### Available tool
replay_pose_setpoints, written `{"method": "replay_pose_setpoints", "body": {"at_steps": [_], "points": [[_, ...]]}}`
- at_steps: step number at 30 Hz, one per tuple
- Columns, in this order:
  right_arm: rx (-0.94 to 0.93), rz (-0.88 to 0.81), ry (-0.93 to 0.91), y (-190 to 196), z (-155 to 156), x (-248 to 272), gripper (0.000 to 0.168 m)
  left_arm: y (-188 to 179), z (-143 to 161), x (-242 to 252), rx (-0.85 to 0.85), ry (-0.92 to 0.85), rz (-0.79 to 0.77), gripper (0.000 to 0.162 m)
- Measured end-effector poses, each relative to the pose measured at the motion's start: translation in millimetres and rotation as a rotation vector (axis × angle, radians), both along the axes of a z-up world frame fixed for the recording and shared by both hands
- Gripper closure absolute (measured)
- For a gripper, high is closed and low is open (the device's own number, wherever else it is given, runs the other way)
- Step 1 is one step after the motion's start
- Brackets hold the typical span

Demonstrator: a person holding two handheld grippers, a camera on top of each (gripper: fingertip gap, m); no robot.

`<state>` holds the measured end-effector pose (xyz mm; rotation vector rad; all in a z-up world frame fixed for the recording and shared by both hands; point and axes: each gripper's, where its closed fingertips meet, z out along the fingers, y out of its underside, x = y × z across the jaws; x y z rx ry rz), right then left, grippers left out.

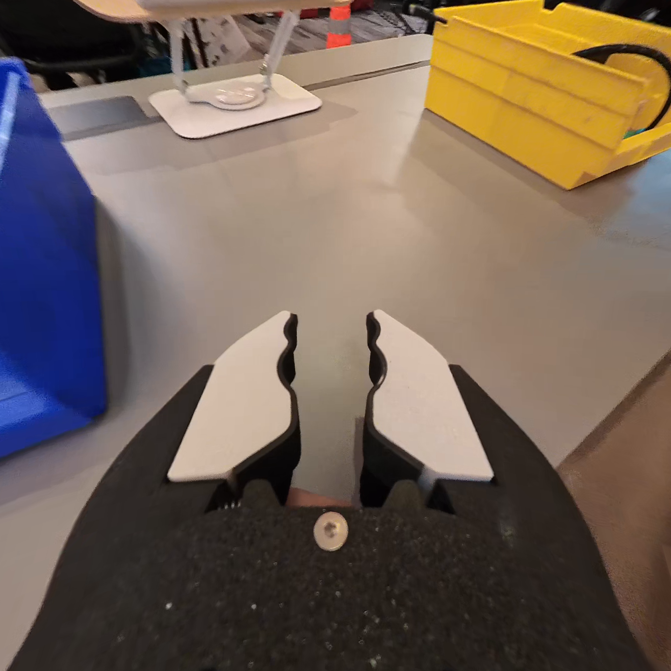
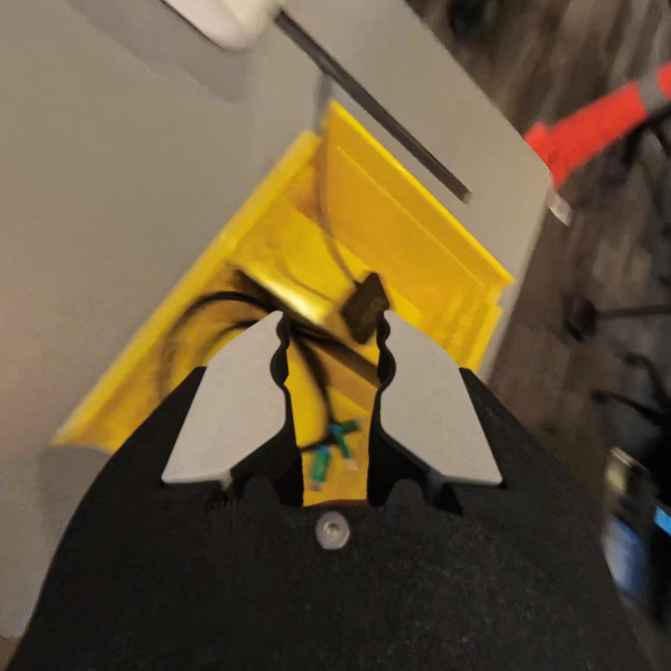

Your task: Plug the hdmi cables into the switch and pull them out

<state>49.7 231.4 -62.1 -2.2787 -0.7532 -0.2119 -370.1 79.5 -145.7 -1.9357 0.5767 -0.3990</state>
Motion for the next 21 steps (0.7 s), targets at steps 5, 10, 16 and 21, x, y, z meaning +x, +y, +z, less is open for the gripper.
{"method": "replay_pose_setpoints", "body": {"at_steps": [5,10,16,21], "points": [[0.178,0.366,0.682,-128,-4,-166,0.126,13,6,-19,0.078,0.070,0.103,0.124],[0.239,0.357,0.665,-166,-74,-197,0.131,10,9,-11,0.017,-0.030,0.080,0.120],[0.296,0.325,0.602,-146,-70,-162,0.137,9,34,-16,-0.033,-0.223,0.062,0.120],[0.196,0.339,0.749,-155,-70,-166,0.136,48,78,-76,-0.168,-0.355,0.015,0.113]]}}
